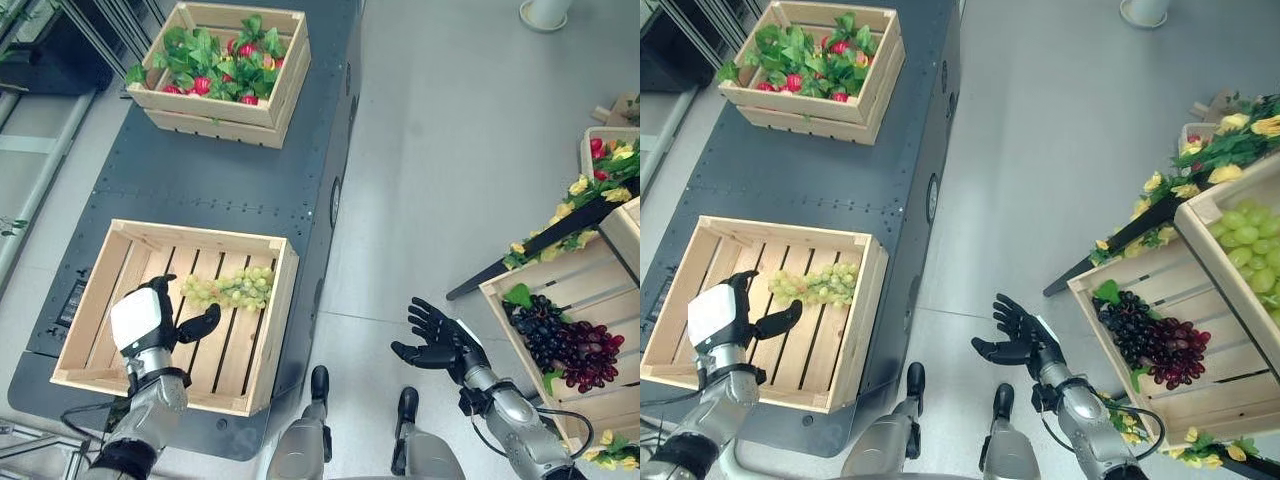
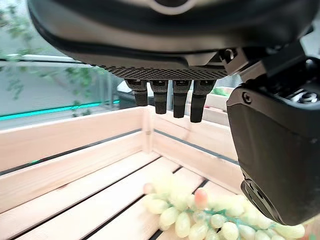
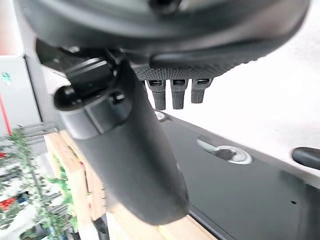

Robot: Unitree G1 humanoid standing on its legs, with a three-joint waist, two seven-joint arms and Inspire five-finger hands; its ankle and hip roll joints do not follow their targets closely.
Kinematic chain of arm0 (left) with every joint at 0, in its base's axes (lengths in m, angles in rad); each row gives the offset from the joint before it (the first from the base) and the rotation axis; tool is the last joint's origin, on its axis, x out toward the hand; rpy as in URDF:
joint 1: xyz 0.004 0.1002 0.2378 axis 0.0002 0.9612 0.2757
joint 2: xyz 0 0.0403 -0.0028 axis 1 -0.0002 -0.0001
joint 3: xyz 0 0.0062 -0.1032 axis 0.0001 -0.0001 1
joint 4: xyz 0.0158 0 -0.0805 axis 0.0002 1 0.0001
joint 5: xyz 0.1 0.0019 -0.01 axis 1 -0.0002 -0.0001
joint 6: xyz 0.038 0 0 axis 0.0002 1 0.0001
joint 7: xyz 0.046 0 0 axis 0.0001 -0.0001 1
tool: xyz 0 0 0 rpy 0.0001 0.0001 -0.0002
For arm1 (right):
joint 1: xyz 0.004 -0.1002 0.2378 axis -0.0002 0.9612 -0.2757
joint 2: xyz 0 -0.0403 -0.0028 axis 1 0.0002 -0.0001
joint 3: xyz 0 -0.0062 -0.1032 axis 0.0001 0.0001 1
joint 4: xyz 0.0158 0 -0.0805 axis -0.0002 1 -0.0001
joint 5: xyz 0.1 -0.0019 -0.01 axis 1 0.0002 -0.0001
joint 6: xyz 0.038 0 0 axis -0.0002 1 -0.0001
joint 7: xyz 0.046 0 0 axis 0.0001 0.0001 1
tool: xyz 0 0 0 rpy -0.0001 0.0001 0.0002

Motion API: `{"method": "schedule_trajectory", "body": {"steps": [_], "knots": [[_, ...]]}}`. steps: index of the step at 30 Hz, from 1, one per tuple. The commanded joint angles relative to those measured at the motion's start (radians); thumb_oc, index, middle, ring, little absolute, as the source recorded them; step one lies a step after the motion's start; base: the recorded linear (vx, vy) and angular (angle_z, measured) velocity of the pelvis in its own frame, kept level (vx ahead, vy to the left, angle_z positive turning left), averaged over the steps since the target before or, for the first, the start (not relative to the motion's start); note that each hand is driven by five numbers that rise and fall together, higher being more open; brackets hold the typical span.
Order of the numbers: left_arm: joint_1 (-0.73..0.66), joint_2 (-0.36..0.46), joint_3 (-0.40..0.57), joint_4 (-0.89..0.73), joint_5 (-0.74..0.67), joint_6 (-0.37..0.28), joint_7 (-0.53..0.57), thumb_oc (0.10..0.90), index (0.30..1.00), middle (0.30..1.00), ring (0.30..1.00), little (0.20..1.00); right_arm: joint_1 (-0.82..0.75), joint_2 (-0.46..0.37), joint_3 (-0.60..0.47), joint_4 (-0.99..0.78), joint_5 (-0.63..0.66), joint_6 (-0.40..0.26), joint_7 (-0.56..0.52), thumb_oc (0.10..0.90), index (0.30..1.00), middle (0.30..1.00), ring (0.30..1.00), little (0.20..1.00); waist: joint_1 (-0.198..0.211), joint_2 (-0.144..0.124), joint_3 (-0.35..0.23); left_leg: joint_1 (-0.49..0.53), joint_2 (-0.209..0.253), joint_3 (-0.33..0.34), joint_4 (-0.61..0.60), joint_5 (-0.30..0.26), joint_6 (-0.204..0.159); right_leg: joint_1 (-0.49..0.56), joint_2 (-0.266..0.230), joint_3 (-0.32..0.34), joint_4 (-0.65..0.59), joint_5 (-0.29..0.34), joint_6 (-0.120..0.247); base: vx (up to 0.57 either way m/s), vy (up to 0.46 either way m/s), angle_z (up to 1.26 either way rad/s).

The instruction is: Pick up the fruits from the basket on one side to the basket on the other side

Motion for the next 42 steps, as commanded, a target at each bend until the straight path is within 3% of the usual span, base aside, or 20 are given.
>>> {"method": "schedule_trajectory", "body": {"steps": [1, 12, 19, 22, 30, 36, 42], "knots": [[-0.116, 0.127, 0.039, 0.039, 0.082, 0.007, 0.097, 0.8, 0.9, 0.9, 0.9, 0.9, -0.058, -0.027, 0.032, -0.087, 0.043, -0.097, -0.025, 0.8, 0.9, 0.9, 0.9, 0.9, -0.03, -0.046, 0.033, -0.035, -0.055, 0.02, 0.122, -0.102, 0.015, -0.137, -0.019, 0.043, 0.171, -0.01, -0.032, 0.0, 0.0, 0.0], [-0.274, 0.204, -0.069, 0.079, 0.141, 0.071, 0.056, 0.8, 0.9, 0.9, 0.9, 0.9, -0.127, -0.074, 0.046, -0.121, 0.031, -0.139, -0.103, 0.8, 0.9, 0.9, 0.9, 0.9, -0.053, -0.051, 0.148, -0.208, -0.059, 0.052, 0.275, -0.114, 0.023, -0.305, -0.016, 0.076, 0.293, -0.014, -0.039, -0.05, 0.031, -0.02], [-0.346, 0.25, -0.126, 0.086, 0.186, 0.104, -0.024, 0.8, 0.9, 0.9, 0.9, 0.9, -0.139, -0.087, 0.053, -0.134, 0.034, -0.13, -0.115, 0.8, 0.9, 0.9, 0.9, 0.9, -0.057, -0.061, 0.148, -0.322, -0.05, 0.06, 0.362, -0.13, 0.028, -0.418, -0.008, 0.079, 0.388, -0.04, -0.049, -0.04, 0.003, -0.02], [-0.346, 0.266, -0.13, 0.064, 0.197, 0.071, -0.056, 0.8, 0.9, 0.9, 0.9, 0.9, -0.136, -0.093, 0.052, -0.147, 0.034, -0.123, -0.117, 0.8, 0.9, 0.9, 0.9, 0.9, -0.055, -0.061, 0.148, -0.341, -0.051, 0.056, 0.362, -0.126, 0.028, -0.437, -0.005, 0.073, 0.395, -0.042, -0.05, -0.03, -0.022, 0.03], [-0.322, 0.339, -0.138, 0.02, 0.25, 0.152, -0.184, 0.8, 0.9, 0.9, 0.9, 0.9, -0.126, -0.118, 0.026, -0.176, 0.034, -0.12, -0.129, 0.8, 0.9, 0.9, 0.9, 0.9, -0.056, -0.054, 0.148, -0.37, -0.046, 0.056, 0.356, -0.111, 0.017, -0.453, -0.003, 0.058, 0.385, -0.043, -0.055, -0.03, -0.006, 0.0], [-0.355, 0.359, -0.155, -0.002, 0.273, 0.251, -0.17, 0.8, 0.9, 0.9, 0.9, 0.9, -0.132, -0.118, 0.021, -0.195, 0.049, -0.127, -0.158, 0.8, 0.9, 0.9, 0.9, 0.9, -0.055, -0.058, 0.148, -0.378, -0.046, 0.059, 0.361, -0.116, 0.016, -0.455, -0.008, 0.05, 0.376, -0.041, -0.054, 0.0, 0.001, 0.01], [-0.418, 0.301, -0.178, 0.035, 0.275, 0.304, -0.052, 0.8, 0.9, 0.9, 0.9, 0.9, -0.151, -0.092, 0.038, -0.189, 0.049, -0.129, -0.187, 0.8, 0.9, 0.9, 0.9, 0.9, -0.055, -0.072, 0.148, -0.378, -0.049, 0.064, 0.371, -0.126, 0.019, -0.457, -0.008, 0.051, 0.375, -0.037, -0.053, 0.0, 0.0, 0.0]]}}
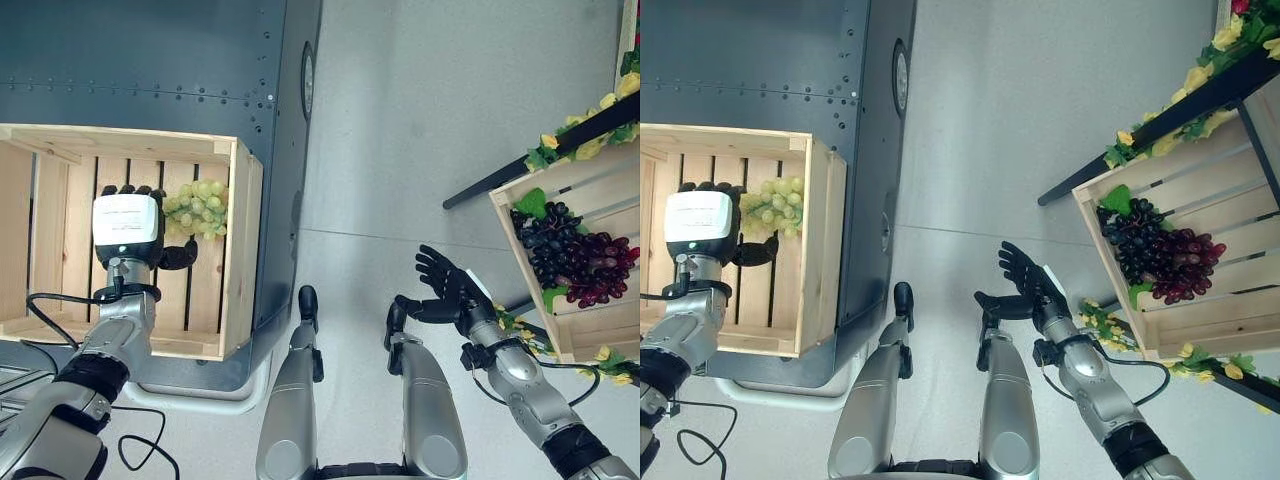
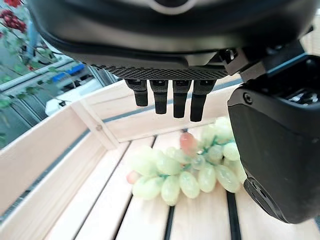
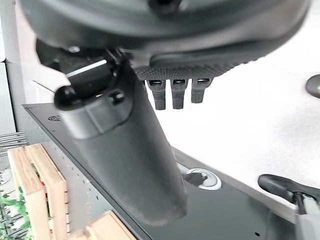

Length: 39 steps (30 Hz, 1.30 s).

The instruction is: Pick up the fruits from the basket on one side to the basket on the other side

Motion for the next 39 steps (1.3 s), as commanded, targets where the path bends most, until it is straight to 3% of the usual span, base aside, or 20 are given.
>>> {"method": "schedule_trajectory", "body": {"steps": [1, 7, 24, 34, 39], "knots": [[-0.085, 0.041, 0.049, 0.019, 0.04, 0.081, 0.118, 0.8, 0.9, 0.9, 0.9, 0.9, -0.005, 0.005, 0.009, -0.093, 0.045, -0.087, -0.045, 0.8, 0.9, 0.9, 0.9, 0.9, -0.014, -0.044, -0.004, -0.03, -0.056, 0.059, 0.163, -0.135, 0.019, 0.022, 0.032, 0.005, -0.115, 0.108, -0.017, 0.0, 0.0, 0.0], [-0.116, 0.017, 0.052, 0.056, 0.025, 0.097, 0.123, 0.8, 0.9, 0.9, 0.9, 0.9, -0.022, 0.025, 0.028, -0.078, 0.045, -0.086, -0.056, 0.8, 0.9, 0.9, 0.9, 0.9, -0.014, -0.056, -0.004, -0.022, -0.058, 0.066, 0.155, -0.135, 0.018, 0.028, 0.035, 0.007, -0.127, 0.117, -0.014, 0.0, 0.0, 0.0], [-0.207, -0.007, -0.062, 0.096, 0.144, 0.152, -0.183, 0.8, 0.9, 0.9, 0.9, 0.9, -0.073, 0.036, 0.059, -0.087, 0.048, -0.056, -0.103, 0.8, 0.9, 0.9, 0.9, 0.9, -0.039, -0.082, -0.004, -0.047, -0.053, 0.103, 0.157, -0.145, 0.026, -0.014, 0.048, 0.033, -0.152, 0.153, -0.003, 0.0, 0.002, 0.0], [-0.262, -0.002, -0.099, 0.125, 0.152, 0.215, -0.182, 0.8, 0.9, 0.9, 0.9, 0.9, -0.087, 0.032, 0.068, -0.098, 0.05, -0.057, -0.114, 0.8, 0.9, 0.9, 0.9, 0.9, -0.056, -0.085, -0.004, -0.071, -0.053, 0.117, 0.149, -0.139, 0.026, -0.042, 0.049, 0.045, -0.174, 0.178, 0.005, 0.01, 0.019, -0.04], [-0.292, -0.02, -0.114, 0.151, 0.174, 0.213, -0.206, 0.8, 0.9, 0.9, 0.9, 0.9, -0.098, 0.038, 0.075, -0.096, 0.05, -0.052, -0.127, 0.8, 0.9, 0.9, 0.9, 0.9, -0.061, -0.086, -0.004, -0.079, -0.054, 0.118, 0.153, -0.141, 0.025, -0.051, 0.047, 0.045, -0.175, 0.183, 0.005, 0.0, 0.014, -0.05]]}}
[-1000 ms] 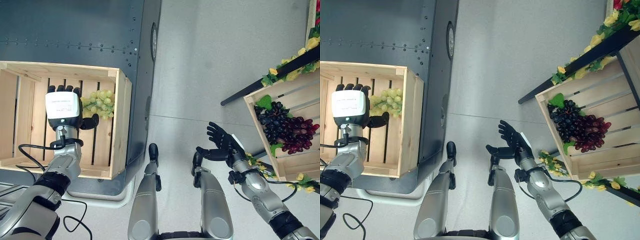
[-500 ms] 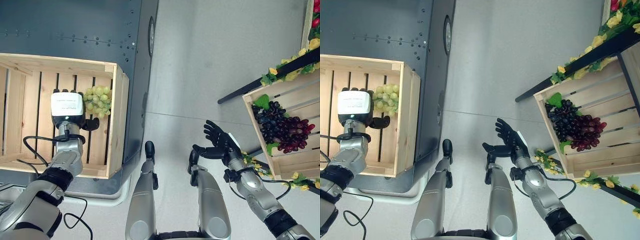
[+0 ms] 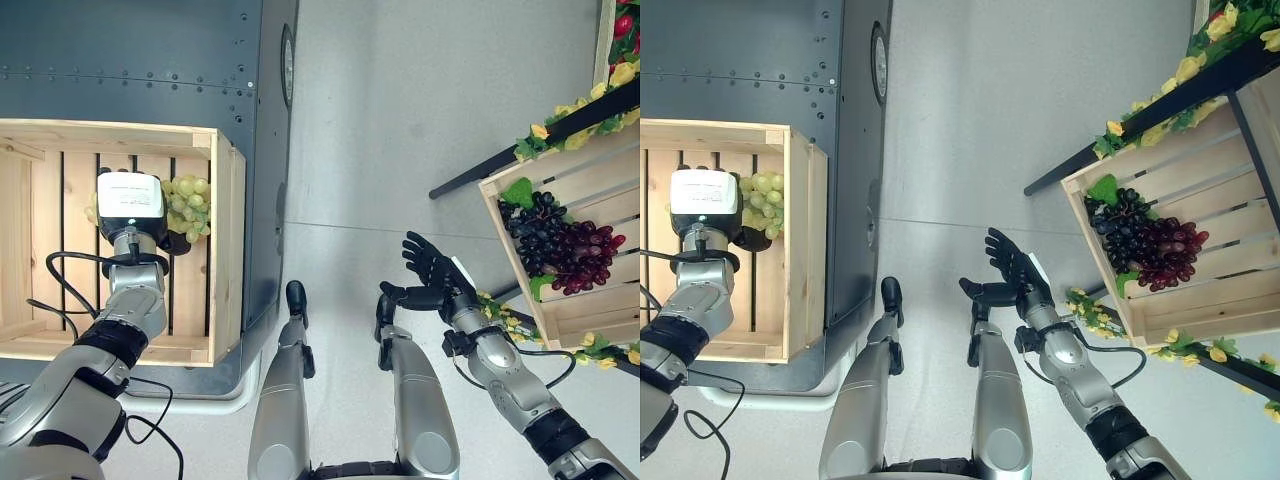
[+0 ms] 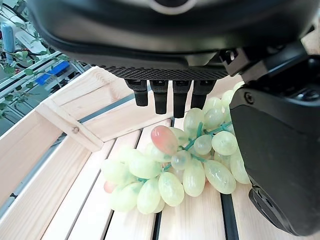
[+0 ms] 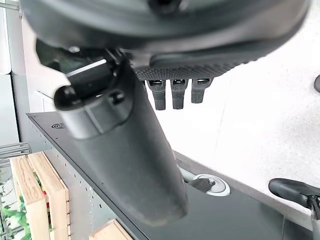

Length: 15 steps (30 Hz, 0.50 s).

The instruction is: Pick up the fruits from the basket on one side to the basket on the other side

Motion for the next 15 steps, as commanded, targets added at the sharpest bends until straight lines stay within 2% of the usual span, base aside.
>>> {"method": "schedule_trajectory", "body": {"steps": [1, 2, 3, 11, 15], "knots": [[-0.11, 0.012, 0.005, 0.079, 0.055, 0.058, 0.017, 0.718, 0.778, 0.778, 0.778, 0.778, -0.017, -0.003, 0.003, -0.095, 0.043, -0.053, -0.046, 0.8, 0.9, 0.9, 0.9, 0.9, -0.027, -0.032, -0.01, -0.042, -0.053, 0.069, 0.136, -0.123, 0.01, -0.022, 0.045, 0.0, -0.138, 0.164, -0.017, 0.0, 0.0, 0.0], [-0.113, 0.006, 0.005, 0.085, 0.082, 0.049, 0.007, 0.413, 0.319, 0.319, 0.319, 0.319, -0.019, 0.002, 0.002, -0.093, 0.039, -0.05, -0.046, 0.8, 0.9, 0.9, 0.9, 0.9, -0.027, -0.033, -0.01, -0.039, -0.052, 0.071, 0.132, -0.123, 0.01, -0.021, 0.046, 0.0, -0.14, 0.164, -0.017, 0.0, 0.0, 0.0], [-0.115, 0.005, -0.003, 0.083, 0.074, 0.053, 0.004, 0.4, 0.3, 0.3, 0.3, 0.3, -0.021, 0.002, 0.005, -0.093, 0.04, -0.05, -0.049, 0.8, 0.9, 0.9, 0.9, 0.9, -0.028, -0.032, -0.01, -0.038, -0.052, 0.072, 0.131, -0.125, 0.01, -0.021, 0.045, 0.0, -0.141, 0.165, -0.016, 0.0, 0.0, 0.0], [-0.122, 0.001, -0.005, 0.091, 0.061, 0.041, 0.028, 0.4, 0.3, 0.3, 0.3, 0.3, -0.025, 0.006, 0.012, -0.085, 0.036, -0.061, -0.049, 0.8, 0.9, 0.9, 0.9, 0.9, -0.026, -0.03, -0.01, -0.021, -0.054, 0.072, 0.105, -0.116, 0.008, -0.009, 0.047, -0.003, -0.153, 0.166, -0.015, 0.0, -0.001, -0.02], [-0.109, 0.006, 0.023, 0.086, 0.028, -0.008, 0.116, 0.4, 0.3, 0.3, 0.3, 0.3, -0.017, 0.006, 0.006, -0.087, 0.031, -0.07, -0.046, 0.8, 0.9, 0.9, 0.9, 0.9, -0.021, -0.028, -0.01, -0.003, -0.056, 0.07, 0.094, -0.114, 0.007, 0.007, 0.047, -0.01, -0.153, 0.16, -0.017, 0.0, 0.0, 0.0]]}}
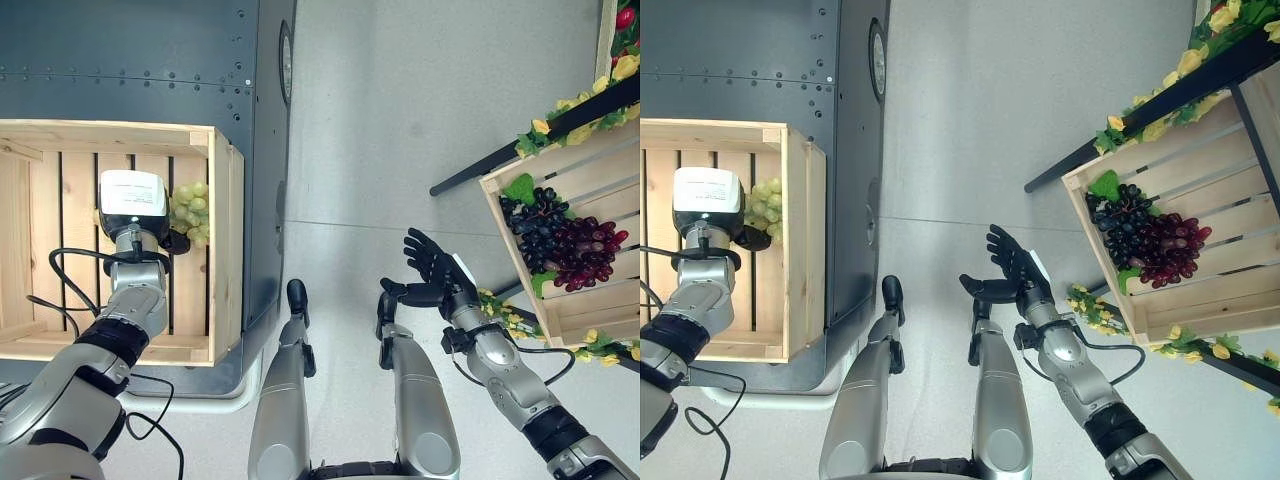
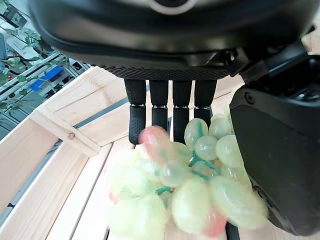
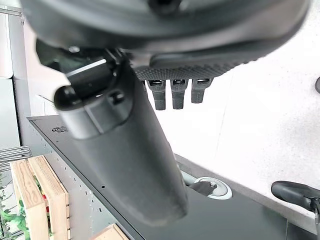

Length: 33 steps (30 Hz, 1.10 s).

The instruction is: Pick up the fruits from the basket on one side to the basket on the other side

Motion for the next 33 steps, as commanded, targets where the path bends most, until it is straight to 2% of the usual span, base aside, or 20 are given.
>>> {"method": "schedule_trajectory", "body": {"steps": [1, 6, 10, 16, 17, 21, 26, 32, 33], "knots": [[-0.102, 0.007, 0.036, 0.075, -0.01, -0.023, 0.143, 0.4, 0.3, 0.3, 0.3, 0.3, -0.002, 0.005, -0.002, -0.09, 0.03, -0.069, -0.026, 0.8, 0.9, 0.9, 0.9, 0.9, -0.024, -0.027, -0.01, 0.008, -0.055, 0.058, 0.095, -0.115, 0.004, 0.024, 0.045, -0.024, -0.152, 0.151, -0.022, 0.0, 0.0, 0.0], [-0.078, 0.021, 0.071, 0.065, -0.001, -0.092, 0.217, 0.4, 0.3, 0.3, 0.3, 0.3, 0.02, 0.006, -0.017, -0.085, 0.026, -0.085, -0.006, 0.8, 0.9, 0.9, 0.9, 0.9, -0.012, -0.017, -0.01, 0.047, -0.06, 0.043, 0.082, -0.115, 0.002, 0.061, 0.038, -0.029, -0.15, 0.14, -0.022, 0.0, -0.021, 0.03], [-0.021, 0.042, 0.121, 0.026, -0.019, -0.136, 0.317, 0.4, 0.3, 0.3, 0.3, 0.3, 0.039, 0.002, -0.031, -0.09, 0.023, -0.108, -0.011, 0.8, 0.9, 0.9, 0.9, 0.9, 0.005, 0.001, -0.01, 0.114, -0.07, 0.029, 0.044, -0.113, 0.003, 0.124, 0.03, -0.04, -0.174, 0.138, -0.018, -0.01, -0.025, 0.07], [0.139, 0.07, 0.246, -0.083, 0.035, -0.172, 0.376, 0.4, 0.3, 0.3, 0.3, 0.3, 0.095, 0.007, -0.095, -0.09, 0.003, -0.147, -0.006, 0.8, 0.9, 0.9, 0.9, 0.9, 0.03, 0.023, -0.014, 0.243, -0.078, -0.001, -0.01, -0.116, 0.001, 0.252, 0.016, -0.068, -0.192, 0.116, -0.016, 0.0, -0.059, 0.05], [0.194, 0.076, 0.291, -0.111, 0.041, -0.19, 0.401, 0.4, 0.3, 0.3, 0.3, 0.3, 0.119, 0.014, -0.117, -0.088, -0.002, -0.155, 0.004, 0.8, 0.9, 0.9, 0.9, 0.9, 0.035, 0.028, -0.045, 0.279, -0.079, -0.01, -0.039, -0.116, -0.001, 0.289, 0.014, -0.075, -0.211, 0.112, -0.016, 0.08, -0.1, 0.18], [0.277, 0.084, 0.358, -0.17, 0.051, -0.215, 0.428, 0.4, 0.3, 0.3, 0.3, 0.3, 0.15, 0.021, -0.147, -0.094, -0.004, -0.161, 0.014, 0.8, 0.9, 0.9, 0.9, 0.9, 0.043, 0.037, -0.095, 0.333, -0.082, -0.029, -0.097, -0.106, -0.006, 0.343, 0.013, -0.084, -0.253, 0.115, -0.013, 0.05, -0.082, 0.11], [0.409, 0.063, 0.46, -0.288, 0.096, -0.24, 0.411, 0.4, 0.3, 0.3, 0.3, 0.3, 0.189, 0.049, -0.198, -0.121, -0.033, -0.155, 0.036, 0.8, 0.9, 0.9, 0.9, 0.9, 0.058, 0.059, -0.195, 0.437, -0.08, -0.083, -0.23, -0.058, -0.029, 0.459, 0.018, -0.095, -0.353, 0.139, -0.003, 0.08, -0.107, 0.13], [0.486, 0.051, 0.517, -0.331, 0.129, -0.291, 0.408, 0.4, 0.3, 0.3, 0.3, 0.3, 0.211, 0.036, -0.234, -0.156, -0.084, -0.141, 0.084, 0.8, 0.9, 0.9, 0.9, 0.9, 0.064, 0.066, -0.278, 0.473, -0.08, -0.104, -0.236, -0.071, -0.034, 0.522, 0.016, -0.115, -0.404, 0.149, -0.005, 0.06, -0.078, 0.22], [0.507, 0.042, 0.528, -0.343, 0.145, -0.312, 0.407, 0.4, 0.3, 0.3, 0.3, 0.3, 0.212, 0.03, -0.242, -0.167, -0.124, -0.143, 0.091, 0.8, 0.9, 0.9, 0.9, 0.9, 0.064, 0.067, -0.293, 0.484, -0.077, -0.105, -0.236, -0.076, -0.032, 0.532, 0.016, -0.116, -0.404, 0.144, -0.007, 0.06, -0.051, 0.13]]}}
